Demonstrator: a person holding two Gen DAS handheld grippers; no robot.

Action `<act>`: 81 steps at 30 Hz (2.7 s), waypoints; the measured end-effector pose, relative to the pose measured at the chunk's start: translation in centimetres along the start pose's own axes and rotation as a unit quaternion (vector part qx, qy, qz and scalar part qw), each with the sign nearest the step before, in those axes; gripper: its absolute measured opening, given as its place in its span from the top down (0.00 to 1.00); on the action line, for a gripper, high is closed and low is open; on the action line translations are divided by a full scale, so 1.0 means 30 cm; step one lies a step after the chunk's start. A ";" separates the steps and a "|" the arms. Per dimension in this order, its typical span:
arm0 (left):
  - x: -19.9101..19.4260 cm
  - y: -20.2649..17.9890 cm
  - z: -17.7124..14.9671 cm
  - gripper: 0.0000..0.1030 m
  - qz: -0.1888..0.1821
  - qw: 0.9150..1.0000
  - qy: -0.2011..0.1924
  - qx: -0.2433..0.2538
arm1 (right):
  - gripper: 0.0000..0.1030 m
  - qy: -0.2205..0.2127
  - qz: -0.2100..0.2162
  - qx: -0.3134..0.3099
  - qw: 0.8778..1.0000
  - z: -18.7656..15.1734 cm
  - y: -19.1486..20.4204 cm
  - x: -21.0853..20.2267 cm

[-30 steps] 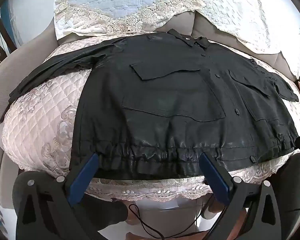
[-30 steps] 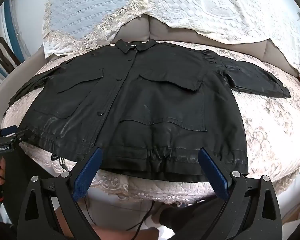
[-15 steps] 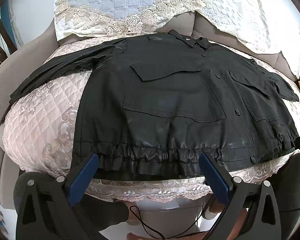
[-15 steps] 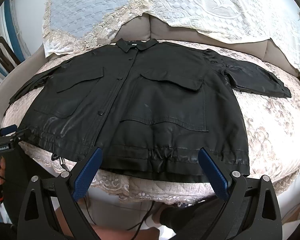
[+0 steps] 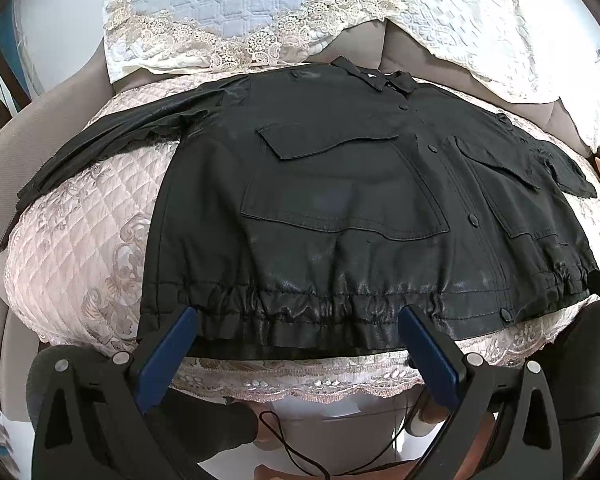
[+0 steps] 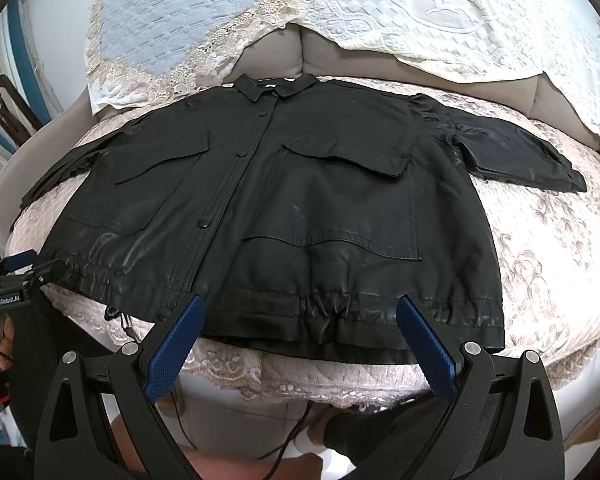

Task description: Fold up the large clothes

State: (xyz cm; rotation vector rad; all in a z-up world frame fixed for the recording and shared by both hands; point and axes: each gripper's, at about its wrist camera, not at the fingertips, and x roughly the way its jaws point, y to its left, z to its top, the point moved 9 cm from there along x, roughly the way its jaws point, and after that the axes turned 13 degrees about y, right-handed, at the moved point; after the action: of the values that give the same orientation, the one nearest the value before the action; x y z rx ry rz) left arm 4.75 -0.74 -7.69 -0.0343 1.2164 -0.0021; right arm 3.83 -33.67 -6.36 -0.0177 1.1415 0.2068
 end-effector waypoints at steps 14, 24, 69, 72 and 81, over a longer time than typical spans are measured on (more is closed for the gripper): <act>-0.001 -0.013 -0.005 0.01 -0.003 1.000 0.001 0.003 | 0.06 0.004 -0.006 -0.004 1.000 -0.005 -0.003 0.002; -0.006 -0.013 -0.007 0.01 0.002 1.000 0.001 0.001 | 0.06 0.004 -0.004 -0.005 1.000 -0.010 0.002 0.003; -0.007 -0.006 -0.028 0.01 0.003 1.000 -0.004 -0.004 | 0.06 0.005 0.005 -0.008 1.000 0.001 0.031 -0.001; -0.011 -0.005 -0.028 0.01 0.004 1.000 -0.006 -0.005 | 0.06 0.002 0.006 -0.010 1.000 0.001 0.033 -0.003; -0.015 -0.002 -0.027 0.01 0.006 1.000 -0.007 -0.006 | 0.06 -0.005 0.009 -0.014 1.000 0.005 0.044 -0.010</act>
State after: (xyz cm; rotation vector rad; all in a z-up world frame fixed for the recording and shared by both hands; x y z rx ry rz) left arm 3.84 -0.82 -7.53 -0.0373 1.2017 0.0152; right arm 3.61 -32.41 -5.91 -0.0313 1.1292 0.2395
